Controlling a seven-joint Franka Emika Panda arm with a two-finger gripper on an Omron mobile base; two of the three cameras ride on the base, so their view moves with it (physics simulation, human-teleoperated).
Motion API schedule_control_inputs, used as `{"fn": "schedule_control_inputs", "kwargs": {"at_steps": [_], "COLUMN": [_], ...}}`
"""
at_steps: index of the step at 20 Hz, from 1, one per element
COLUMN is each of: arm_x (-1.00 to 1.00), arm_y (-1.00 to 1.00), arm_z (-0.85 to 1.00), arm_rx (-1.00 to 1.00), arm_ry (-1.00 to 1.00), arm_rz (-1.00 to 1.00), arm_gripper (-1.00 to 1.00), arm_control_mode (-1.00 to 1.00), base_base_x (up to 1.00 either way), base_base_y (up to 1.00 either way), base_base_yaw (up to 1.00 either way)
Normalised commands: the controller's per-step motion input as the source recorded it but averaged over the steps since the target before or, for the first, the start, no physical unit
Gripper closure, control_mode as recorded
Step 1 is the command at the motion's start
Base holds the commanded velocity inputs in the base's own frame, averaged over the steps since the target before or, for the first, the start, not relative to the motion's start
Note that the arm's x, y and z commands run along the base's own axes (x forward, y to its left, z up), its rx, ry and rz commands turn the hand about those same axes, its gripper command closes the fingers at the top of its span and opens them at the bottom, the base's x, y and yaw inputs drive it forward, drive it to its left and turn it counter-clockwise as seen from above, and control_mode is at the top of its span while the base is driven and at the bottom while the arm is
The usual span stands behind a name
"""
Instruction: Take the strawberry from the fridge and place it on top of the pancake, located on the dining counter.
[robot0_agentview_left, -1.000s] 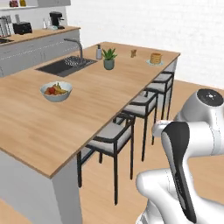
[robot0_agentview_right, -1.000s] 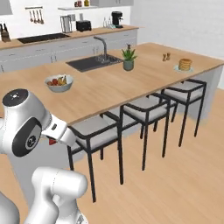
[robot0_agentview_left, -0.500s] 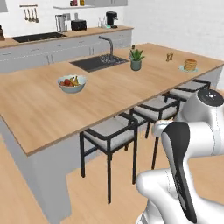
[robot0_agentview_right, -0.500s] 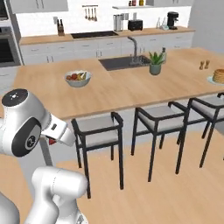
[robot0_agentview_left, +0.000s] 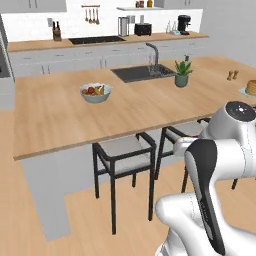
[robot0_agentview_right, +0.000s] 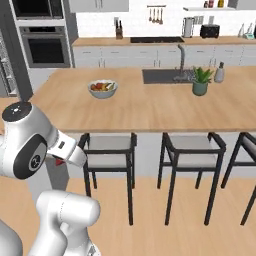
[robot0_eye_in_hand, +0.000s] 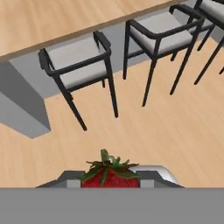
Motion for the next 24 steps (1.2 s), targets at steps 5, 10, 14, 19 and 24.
{"fn": "schedule_control_inputs", "kwargs": {"at_steps": [5,10,14,19,24], "arm_x": [0.0,0.0,0.0,0.0,0.0], "arm_y": [0.0,0.0,0.0,0.0,0.0], "arm_z": [0.0,0.0,0.0,0.0,0.0], "arm_rx": [0.0,0.0,0.0,0.0,0.0], "arm_ry": [0.0,0.0,0.0,0.0,0.0], "arm_rz": [0.0,0.0,0.0,0.0,0.0], "arm_gripper": [1.0,1.0,1.0,1.0,1.0], "arm_control_mode": [1.0,1.0,1.0,1.0,1.0], "base_base_x": [-0.11,-0.48,-0.23,0.0,0.0], "base_base_y": [-1.0,-1.0,-1.0,-1.0,-1.0], "base_base_yaw": [0.39,0.25,0.16,0.07,0.01]}}
